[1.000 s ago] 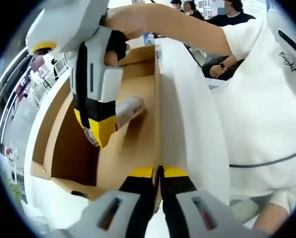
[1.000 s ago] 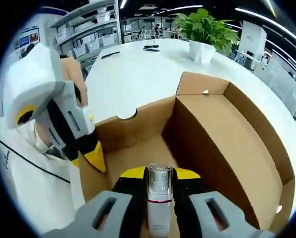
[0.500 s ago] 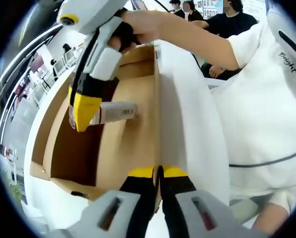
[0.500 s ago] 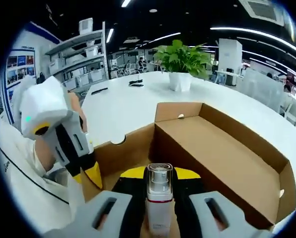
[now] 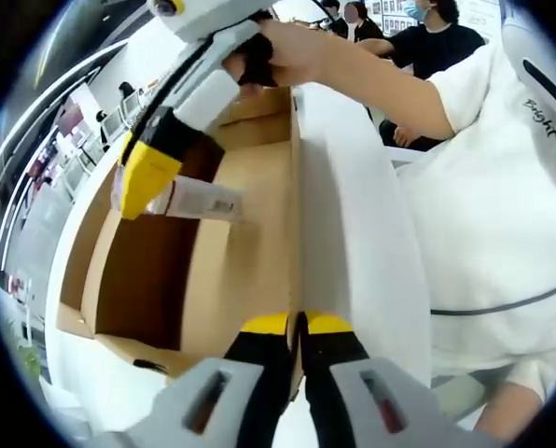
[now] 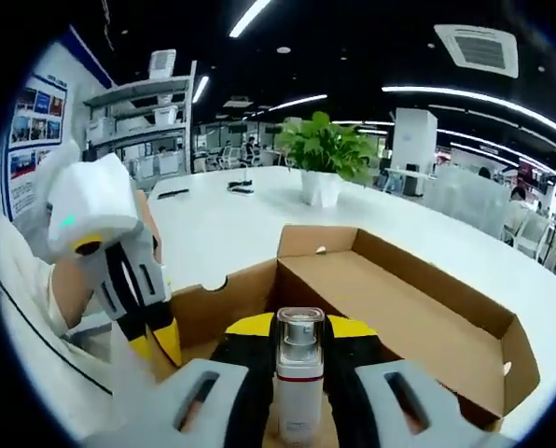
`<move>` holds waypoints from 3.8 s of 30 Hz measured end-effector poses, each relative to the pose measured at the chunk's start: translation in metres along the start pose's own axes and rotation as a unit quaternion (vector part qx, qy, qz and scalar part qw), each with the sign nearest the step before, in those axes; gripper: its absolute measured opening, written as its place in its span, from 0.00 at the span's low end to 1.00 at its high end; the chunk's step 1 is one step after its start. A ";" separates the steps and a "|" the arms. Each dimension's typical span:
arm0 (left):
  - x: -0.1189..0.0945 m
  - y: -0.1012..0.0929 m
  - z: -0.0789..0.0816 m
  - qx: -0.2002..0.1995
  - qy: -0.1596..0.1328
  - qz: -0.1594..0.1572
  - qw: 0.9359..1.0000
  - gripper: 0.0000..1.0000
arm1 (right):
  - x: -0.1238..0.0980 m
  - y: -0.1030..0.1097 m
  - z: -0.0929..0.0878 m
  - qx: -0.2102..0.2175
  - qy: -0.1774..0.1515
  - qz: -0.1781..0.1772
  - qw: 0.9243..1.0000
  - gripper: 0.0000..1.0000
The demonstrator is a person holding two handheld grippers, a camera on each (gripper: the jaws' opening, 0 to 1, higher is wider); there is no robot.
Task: Operate the shoe box by opening the lid, removing the specified soft item, and placing it in the target area until the item is outside and the box remains undamaged.
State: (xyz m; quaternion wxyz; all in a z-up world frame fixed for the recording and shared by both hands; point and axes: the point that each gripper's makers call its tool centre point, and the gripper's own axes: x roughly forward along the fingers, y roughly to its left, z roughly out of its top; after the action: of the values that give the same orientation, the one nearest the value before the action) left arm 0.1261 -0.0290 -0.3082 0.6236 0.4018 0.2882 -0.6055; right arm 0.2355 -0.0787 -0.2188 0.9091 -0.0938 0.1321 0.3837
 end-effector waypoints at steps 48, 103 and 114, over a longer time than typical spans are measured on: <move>0.000 0.001 -0.001 -0.001 0.001 0.002 1.000 0.03 | -0.087 -0.024 0.052 -0.038 -0.175 -0.115 0.977 0.18; 0.000 0.001 0.000 0.001 -0.001 0.006 1.000 0.03 | -0.150 -0.048 0.055 0.009 -0.203 -0.129 0.971 0.18; 0.000 0.001 0.000 -0.003 -0.001 0.002 1.000 0.03 | -0.160 -0.056 0.055 0.018 -0.210 -0.135 0.968 0.18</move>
State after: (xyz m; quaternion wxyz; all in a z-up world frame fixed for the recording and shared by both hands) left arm 0.1272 -0.0288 -0.3082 0.6264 0.3998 0.2890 -0.6035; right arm 0.1775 -0.2100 -0.1133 0.9613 -0.0119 -0.0690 0.2664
